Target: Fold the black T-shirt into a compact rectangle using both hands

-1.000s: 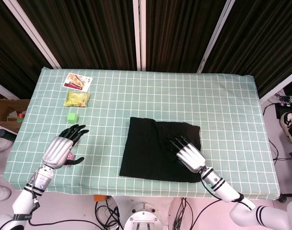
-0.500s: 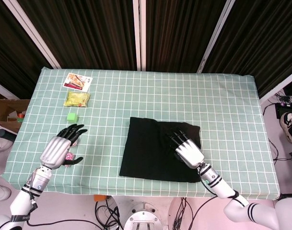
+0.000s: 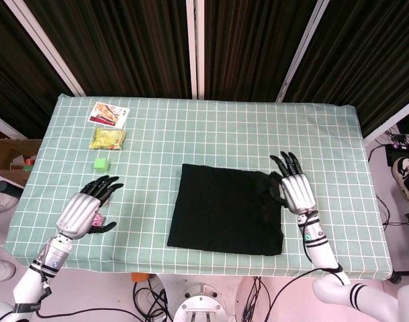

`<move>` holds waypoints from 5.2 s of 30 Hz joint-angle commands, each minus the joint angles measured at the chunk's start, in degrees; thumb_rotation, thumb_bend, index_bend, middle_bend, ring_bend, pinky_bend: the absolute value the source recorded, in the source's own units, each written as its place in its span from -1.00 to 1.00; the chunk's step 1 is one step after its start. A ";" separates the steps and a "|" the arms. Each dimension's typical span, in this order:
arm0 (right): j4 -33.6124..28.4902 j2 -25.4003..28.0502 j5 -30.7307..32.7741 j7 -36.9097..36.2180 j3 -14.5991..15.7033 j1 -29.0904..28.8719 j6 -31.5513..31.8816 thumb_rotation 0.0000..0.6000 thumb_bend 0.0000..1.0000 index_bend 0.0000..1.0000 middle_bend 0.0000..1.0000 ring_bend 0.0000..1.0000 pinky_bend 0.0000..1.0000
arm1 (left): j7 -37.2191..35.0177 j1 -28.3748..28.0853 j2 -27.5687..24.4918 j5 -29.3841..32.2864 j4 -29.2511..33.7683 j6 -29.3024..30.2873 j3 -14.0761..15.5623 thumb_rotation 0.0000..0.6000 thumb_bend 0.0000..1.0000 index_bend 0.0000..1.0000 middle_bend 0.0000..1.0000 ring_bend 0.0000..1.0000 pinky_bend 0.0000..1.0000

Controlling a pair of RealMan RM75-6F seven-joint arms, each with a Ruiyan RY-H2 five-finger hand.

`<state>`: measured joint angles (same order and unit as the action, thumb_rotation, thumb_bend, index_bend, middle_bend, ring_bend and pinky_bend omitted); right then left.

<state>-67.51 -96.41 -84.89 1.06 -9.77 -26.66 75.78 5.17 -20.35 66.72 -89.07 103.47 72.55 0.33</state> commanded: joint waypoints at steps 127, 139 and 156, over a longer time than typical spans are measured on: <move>25.65 2.24 -35.35 3.59 21.99 -25.88 8.91 1.00 -0.01 0.51 -0.26 -0.76 -1.00 | -2.14 1.60 -3.67 1.37 3.03 -2.44 0.83 1.00 -0.71 -0.68 -0.83 -0.88 -0.63; 30.07 -3.07 -33.50 1.81 21.12 -27.36 4.45 1.00 -0.02 0.50 -0.26 -0.76 -1.00 | -4.18 1.67 -3.49 0.93 1.33 -2.79 1.16 1.00 -0.71 -0.68 -0.83 -0.88 -0.63; 0.50 10.60 -21.71 7.44 15.24 -18.49 6.99 1.00 -0.49 -0.88 -0.74 -1.00 -0.94 | -4.32 2.15 -4.00 0.39 1.67 -1.48 0.86 1.00 -0.71 -0.68 -0.83 -0.88 -0.63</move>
<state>-59.34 -91.60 -109.33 7.07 6.13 -47.95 81.97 0.83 -18.23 62.75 -88.65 105.11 71.04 1.19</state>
